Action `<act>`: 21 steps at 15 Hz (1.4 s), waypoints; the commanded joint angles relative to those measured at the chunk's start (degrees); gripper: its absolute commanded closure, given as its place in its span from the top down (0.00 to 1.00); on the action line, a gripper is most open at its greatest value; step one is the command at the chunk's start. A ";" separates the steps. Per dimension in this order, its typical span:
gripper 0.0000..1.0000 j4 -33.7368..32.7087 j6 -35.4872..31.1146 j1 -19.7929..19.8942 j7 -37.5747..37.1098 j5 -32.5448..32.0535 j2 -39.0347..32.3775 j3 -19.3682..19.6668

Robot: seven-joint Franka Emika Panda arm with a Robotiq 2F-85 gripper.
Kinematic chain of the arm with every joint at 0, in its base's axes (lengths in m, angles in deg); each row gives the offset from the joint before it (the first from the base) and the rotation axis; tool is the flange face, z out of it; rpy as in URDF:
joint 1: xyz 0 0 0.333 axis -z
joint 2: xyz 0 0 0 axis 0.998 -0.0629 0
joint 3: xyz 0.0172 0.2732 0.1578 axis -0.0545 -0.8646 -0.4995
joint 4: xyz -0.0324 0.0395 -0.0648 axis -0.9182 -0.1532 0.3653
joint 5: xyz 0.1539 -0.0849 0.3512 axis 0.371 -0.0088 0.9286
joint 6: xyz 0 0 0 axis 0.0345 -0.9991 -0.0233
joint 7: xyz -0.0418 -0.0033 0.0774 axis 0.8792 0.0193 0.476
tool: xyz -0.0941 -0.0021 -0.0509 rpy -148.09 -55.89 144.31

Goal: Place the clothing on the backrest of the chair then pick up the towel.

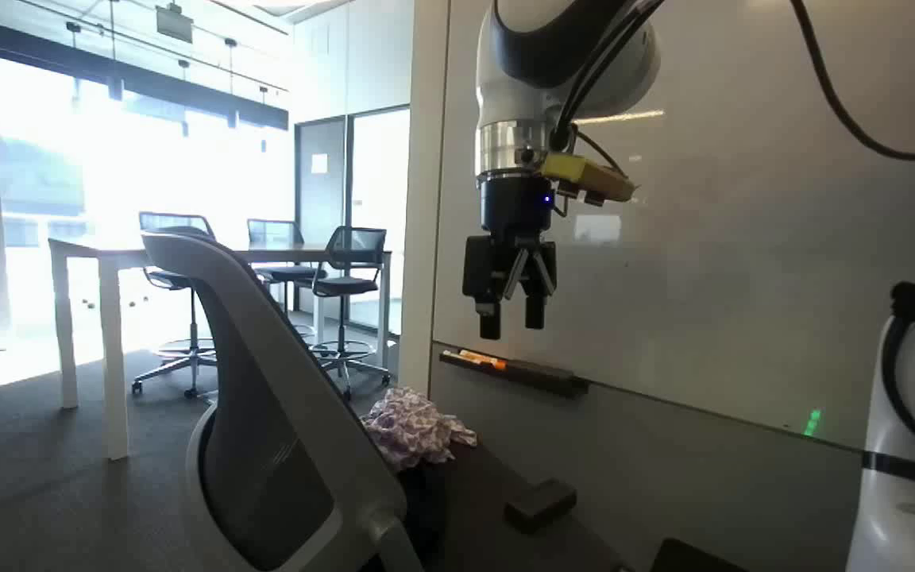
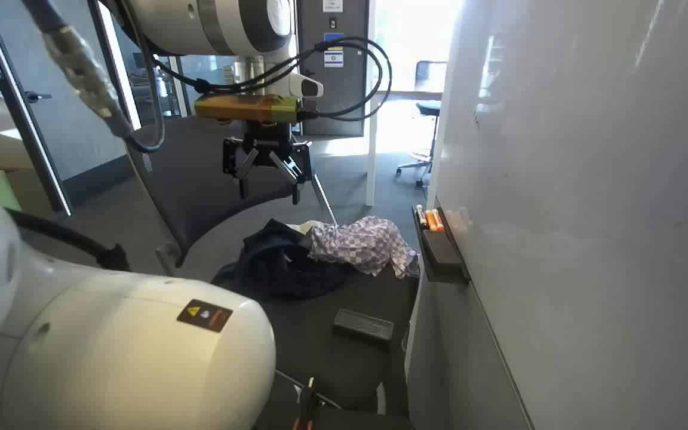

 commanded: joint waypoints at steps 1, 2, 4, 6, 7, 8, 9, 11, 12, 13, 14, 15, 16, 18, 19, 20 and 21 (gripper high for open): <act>1.00 -0.17 0.10 0.04 0.00 0.02 -0.01 -0.05; 1.00 -0.25 0.10 0.04 0.00 0.02 0.02 -0.05; 1.00 -0.26 0.10 0.04 0.00 0.02 0.07 -0.05; 1.00 -0.26 0.10 0.04 0.00 0.02 0.08 -0.05; 1.00 -0.26 0.10 0.04 0.00 0.02 0.08 -0.05; 1.00 -0.26 0.10 0.04 0.00 0.02 0.08 -0.05; 1.00 -0.26 0.10 0.04 0.00 0.02 0.08 -0.05; 1.00 -0.26 0.10 0.04 0.00 0.02 0.08 -0.05; 1.00 -0.26 0.10 0.04 0.00 0.02 0.08 -0.05; 1.00 -0.26 0.10 0.04 0.00 0.02 0.08 -0.05; 1.00 -0.14 0.59 -0.11 0.17 0.05 -0.37 -0.11; 1.00 1.16 -1.10 0.21 -0.72 -0.72 -1.11 -0.64; 1.00 2.68 -3.28 0.07 -0.56 -0.65 -2.67 -0.65; 1.00 5.47 -10.23 0.11 0.05 -1.67 -7.02 -0.84; 1.00 6.24 -13.47 0.15 -0.04 -2.05 -9.31 -0.92; 1.00 7.04 -19.24 0.02 0.92 -2.58 -12.99 -0.73; 1.00 6.96 -23.59 0.04 1.89 -3.36 -16.03 -0.57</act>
